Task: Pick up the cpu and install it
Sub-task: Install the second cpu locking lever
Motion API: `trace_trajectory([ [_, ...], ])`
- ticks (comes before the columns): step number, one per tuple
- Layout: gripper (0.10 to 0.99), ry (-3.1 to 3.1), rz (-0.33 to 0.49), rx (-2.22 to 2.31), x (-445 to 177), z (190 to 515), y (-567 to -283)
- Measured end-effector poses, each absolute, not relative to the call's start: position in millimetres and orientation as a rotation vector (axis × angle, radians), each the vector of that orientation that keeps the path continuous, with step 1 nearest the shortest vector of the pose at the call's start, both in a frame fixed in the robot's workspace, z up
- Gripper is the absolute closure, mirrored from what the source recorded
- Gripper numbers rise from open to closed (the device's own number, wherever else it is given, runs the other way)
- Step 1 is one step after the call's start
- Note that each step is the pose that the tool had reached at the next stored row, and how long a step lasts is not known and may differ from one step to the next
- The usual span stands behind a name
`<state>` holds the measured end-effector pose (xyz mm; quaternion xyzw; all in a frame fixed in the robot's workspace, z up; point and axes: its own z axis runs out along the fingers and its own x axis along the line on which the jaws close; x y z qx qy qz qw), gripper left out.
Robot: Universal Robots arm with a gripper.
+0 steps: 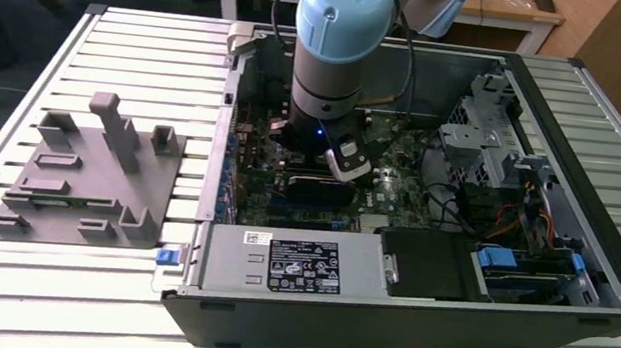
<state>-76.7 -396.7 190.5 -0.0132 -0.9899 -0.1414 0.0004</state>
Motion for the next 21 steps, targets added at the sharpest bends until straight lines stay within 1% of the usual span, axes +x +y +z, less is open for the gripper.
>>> trace_trajectory([
  [7,0.980,-3.109,-0.445,-0.041,-77,193,-395],
  [21,0.980,-3.110,-0.444,-0.041,-77,217,-394],
])
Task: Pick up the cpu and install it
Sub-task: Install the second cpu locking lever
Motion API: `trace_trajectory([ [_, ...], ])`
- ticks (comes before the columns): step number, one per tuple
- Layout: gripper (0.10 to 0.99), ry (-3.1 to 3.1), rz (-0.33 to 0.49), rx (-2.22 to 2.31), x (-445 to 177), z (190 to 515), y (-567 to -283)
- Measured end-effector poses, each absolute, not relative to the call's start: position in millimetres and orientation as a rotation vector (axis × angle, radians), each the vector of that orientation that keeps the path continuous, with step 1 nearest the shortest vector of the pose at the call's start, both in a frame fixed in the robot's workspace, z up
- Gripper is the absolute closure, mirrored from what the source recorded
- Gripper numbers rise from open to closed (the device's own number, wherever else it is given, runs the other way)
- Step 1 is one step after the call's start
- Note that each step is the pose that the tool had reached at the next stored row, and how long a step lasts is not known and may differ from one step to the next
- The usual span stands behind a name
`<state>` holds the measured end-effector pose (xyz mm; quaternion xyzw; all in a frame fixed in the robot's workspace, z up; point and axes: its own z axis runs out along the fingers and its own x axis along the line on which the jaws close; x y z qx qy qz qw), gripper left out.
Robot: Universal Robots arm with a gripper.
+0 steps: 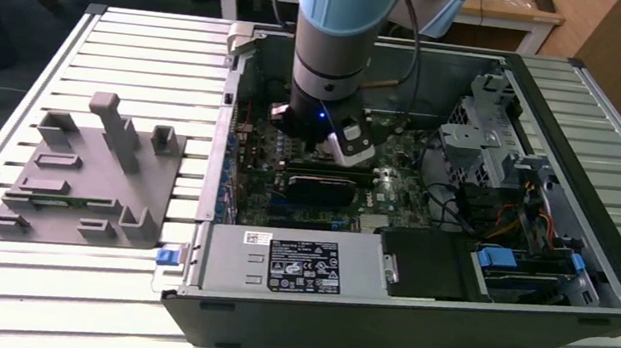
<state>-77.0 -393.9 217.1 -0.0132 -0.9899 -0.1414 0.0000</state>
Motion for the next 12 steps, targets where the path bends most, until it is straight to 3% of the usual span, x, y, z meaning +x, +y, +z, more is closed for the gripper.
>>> trace_trajectory([
  [12,0.980,-3.110,-0.444,-0.041,-77,231,-394],
])
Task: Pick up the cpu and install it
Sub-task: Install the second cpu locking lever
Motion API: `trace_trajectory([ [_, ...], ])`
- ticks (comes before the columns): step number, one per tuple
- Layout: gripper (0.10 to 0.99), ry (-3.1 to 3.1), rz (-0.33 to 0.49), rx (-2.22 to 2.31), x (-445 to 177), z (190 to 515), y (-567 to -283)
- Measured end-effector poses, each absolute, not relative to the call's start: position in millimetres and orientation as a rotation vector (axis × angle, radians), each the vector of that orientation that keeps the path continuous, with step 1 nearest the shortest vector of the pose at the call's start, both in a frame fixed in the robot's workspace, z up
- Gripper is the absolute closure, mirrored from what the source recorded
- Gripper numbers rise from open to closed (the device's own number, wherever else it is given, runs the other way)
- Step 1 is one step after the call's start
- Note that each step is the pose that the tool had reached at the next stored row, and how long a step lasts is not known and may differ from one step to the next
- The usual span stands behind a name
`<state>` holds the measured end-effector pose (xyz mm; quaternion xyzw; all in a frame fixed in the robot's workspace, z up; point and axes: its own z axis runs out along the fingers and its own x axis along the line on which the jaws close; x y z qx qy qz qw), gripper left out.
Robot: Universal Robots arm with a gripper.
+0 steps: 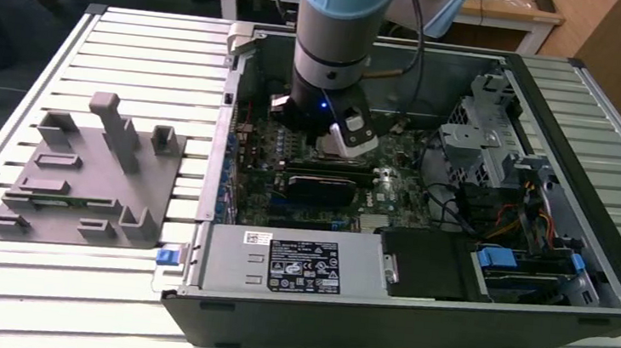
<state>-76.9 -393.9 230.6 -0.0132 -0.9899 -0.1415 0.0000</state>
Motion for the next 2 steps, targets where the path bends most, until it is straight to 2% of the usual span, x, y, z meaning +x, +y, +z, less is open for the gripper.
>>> trace_trajectory([
  [2,0.980,-3.109,-0.446,-0.041,-76.9,231.7,-393.9],
])
